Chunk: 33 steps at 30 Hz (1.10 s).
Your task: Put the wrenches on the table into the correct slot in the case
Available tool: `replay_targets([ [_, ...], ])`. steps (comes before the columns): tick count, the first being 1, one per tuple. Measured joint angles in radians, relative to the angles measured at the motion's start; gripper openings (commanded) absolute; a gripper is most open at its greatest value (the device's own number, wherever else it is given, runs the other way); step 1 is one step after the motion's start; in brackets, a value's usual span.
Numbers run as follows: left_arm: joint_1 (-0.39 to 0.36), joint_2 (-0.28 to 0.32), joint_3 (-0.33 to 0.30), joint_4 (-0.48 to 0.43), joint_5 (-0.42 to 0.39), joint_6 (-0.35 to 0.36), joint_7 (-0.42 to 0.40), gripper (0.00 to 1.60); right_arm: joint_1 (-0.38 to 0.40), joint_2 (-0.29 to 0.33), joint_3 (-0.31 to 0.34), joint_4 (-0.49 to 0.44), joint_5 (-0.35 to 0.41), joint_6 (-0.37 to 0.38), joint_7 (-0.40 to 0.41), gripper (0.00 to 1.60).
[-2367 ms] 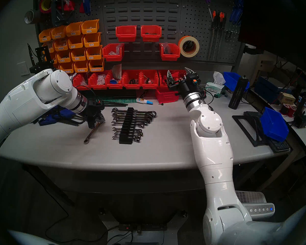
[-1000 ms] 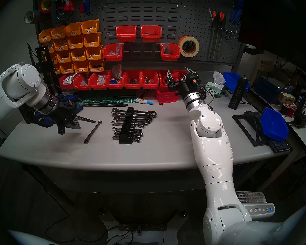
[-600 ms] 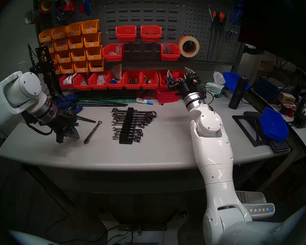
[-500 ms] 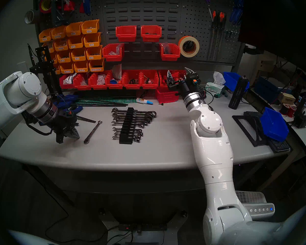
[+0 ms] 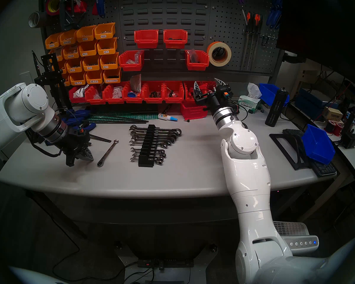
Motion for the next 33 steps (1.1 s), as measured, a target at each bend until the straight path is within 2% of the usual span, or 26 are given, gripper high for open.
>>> replay_targets([
  [33, 0.009, -0.029, 0.003, -0.079, -0.020, 0.045, 0.036, 0.00, 0.000, 0.000, 0.000, 0.000, 0.000, 0.000, 0.000, 1.60],
])
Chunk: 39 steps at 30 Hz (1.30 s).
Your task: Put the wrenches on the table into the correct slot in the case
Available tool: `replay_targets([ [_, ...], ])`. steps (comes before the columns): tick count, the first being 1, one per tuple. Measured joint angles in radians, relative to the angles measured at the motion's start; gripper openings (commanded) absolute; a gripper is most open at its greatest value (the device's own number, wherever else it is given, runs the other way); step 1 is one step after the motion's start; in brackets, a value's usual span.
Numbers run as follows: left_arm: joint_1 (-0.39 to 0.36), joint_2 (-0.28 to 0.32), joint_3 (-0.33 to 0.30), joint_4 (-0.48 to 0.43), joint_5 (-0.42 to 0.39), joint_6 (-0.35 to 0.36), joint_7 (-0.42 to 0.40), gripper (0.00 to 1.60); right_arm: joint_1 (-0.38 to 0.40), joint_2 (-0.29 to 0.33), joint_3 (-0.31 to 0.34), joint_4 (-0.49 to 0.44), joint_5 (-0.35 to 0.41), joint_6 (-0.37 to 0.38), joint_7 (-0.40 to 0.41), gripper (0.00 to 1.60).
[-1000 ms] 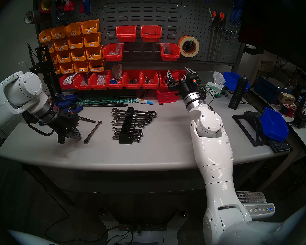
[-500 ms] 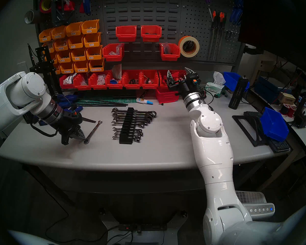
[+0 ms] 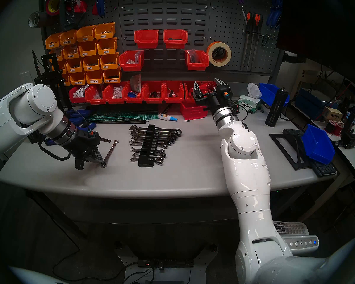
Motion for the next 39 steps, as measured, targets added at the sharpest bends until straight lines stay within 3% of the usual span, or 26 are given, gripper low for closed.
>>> replay_targets([
  [39, 0.011, -0.085, 0.003, -0.072, -0.004, 0.004, 0.039, 0.00, 0.000, 0.000, 0.000, 0.000, 0.000, 0.000, -0.001, 1.60],
])
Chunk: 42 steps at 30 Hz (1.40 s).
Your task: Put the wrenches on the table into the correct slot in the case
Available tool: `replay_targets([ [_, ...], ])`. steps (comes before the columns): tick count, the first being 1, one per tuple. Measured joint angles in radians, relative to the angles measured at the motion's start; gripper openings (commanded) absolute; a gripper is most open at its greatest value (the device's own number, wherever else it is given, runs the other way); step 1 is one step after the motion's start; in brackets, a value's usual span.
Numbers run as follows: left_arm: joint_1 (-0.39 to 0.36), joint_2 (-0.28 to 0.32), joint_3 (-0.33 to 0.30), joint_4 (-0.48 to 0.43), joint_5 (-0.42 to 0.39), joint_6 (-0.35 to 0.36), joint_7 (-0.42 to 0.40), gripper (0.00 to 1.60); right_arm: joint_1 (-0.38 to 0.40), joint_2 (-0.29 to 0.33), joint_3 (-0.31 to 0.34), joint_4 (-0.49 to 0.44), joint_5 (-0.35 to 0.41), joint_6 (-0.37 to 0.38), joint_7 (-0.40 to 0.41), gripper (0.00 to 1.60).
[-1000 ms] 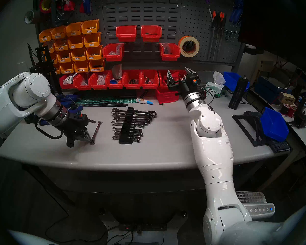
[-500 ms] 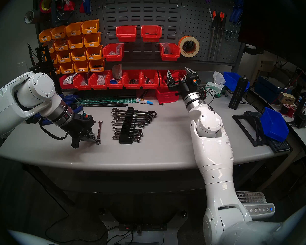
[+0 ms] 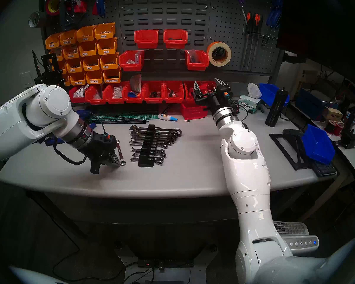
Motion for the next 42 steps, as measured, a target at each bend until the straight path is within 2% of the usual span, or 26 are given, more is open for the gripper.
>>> replay_targets([
  [7, 0.001, 0.026, 0.002, -0.040, 0.027, -0.033, 0.003, 0.00, 0.000, 0.000, 0.000, 0.000, 0.000, 0.000, 0.000, 1.60],
  [19, -0.023, 0.068, -0.031, -0.080, 0.053, -0.102, -0.040, 0.00, 0.000, 0.000, 0.000, 0.000, 0.000, 0.000, 0.000, 1.60],
  [42, -0.039, 0.030, -0.037, 0.049, 0.172, -0.460, -0.044, 0.00, 0.000, 0.000, 0.000, 0.000, 0.001, 0.000, 0.000, 1.60],
])
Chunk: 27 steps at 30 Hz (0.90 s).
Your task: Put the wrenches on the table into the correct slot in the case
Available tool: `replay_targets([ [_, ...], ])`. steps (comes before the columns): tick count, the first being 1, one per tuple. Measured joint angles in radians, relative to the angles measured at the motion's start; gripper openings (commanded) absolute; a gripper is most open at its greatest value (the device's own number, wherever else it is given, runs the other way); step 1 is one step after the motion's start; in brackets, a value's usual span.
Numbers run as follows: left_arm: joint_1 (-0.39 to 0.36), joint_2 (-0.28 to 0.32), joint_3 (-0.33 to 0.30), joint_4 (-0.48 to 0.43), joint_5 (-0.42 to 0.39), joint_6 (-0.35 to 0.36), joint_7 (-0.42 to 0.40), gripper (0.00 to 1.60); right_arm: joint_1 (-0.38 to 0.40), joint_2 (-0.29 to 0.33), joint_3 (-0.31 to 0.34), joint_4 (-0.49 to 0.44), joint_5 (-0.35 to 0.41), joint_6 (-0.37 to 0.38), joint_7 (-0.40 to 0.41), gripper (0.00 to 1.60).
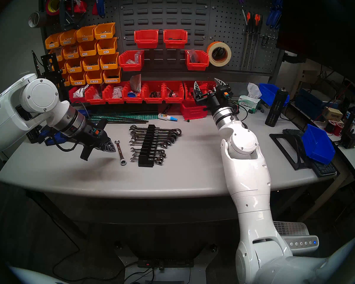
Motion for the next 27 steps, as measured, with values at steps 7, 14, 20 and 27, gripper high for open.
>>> replay_targets([
  [7, 0.004, -0.006, 0.009, 0.009, 0.033, -0.050, 0.011, 0.27, 0.000, 0.000, 0.000, 0.000, 0.000, 0.000, 0.000, 1.60],
  [14, 0.008, -0.014, 0.017, -0.005, 0.078, -0.073, 0.031, 1.36, 0.000, 0.000, 0.000, 0.000, 0.000, 0.000, 0.000, 1.60],
  [20, 0.009, -0.020, 0.021, -0.013, 0.117, -0.086, 0.048, 0.97, 0.000, 0.000, 0.000, 0.000, 0.000, 0.000, 0.000, 1.60],
  [27, 0.011, -0.026, 0.025, -0.015, 0.142, -0.106, 0.059, 0.85, 0.000, 0.000, 0.000, 0.000, 0.000, 0.000, 0.000, 1.60],
])
